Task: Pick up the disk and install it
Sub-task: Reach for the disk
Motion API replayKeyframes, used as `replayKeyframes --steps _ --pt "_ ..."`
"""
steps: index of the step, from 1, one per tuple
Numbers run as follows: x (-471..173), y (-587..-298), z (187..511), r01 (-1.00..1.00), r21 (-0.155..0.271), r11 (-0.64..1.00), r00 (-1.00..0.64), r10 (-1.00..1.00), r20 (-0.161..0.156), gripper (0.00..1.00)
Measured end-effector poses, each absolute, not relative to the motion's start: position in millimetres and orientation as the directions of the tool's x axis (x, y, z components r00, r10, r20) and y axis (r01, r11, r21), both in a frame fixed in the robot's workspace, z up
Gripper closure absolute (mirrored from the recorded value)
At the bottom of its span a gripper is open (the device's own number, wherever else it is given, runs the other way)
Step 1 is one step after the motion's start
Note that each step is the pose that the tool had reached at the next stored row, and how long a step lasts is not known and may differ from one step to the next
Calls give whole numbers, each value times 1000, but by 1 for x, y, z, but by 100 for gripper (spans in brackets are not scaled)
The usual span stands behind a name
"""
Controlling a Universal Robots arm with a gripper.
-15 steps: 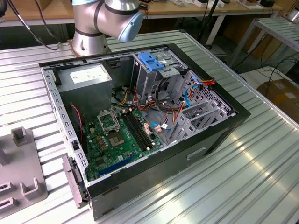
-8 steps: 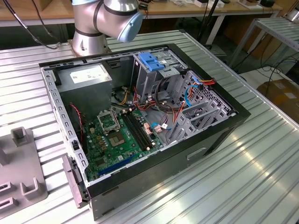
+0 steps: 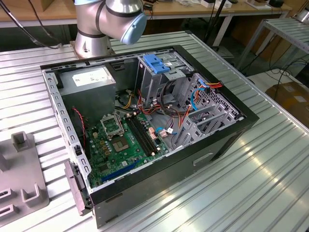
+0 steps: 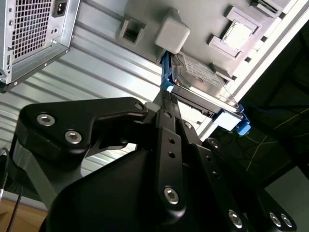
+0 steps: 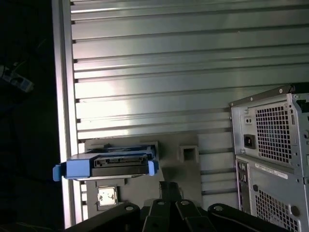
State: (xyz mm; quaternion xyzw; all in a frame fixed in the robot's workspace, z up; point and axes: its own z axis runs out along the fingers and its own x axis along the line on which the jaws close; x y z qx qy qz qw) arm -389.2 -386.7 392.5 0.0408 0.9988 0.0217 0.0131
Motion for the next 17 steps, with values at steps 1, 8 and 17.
replayKeyframes --steps 1,8,17 --pt "-392 -386 392 81 44 996 -996 82 -24 90" --pt "-418 -383 392 83 44 996 -996 84 -24 90" --pt "-453 -382 392 85 44 995 -996 86 -24 90"
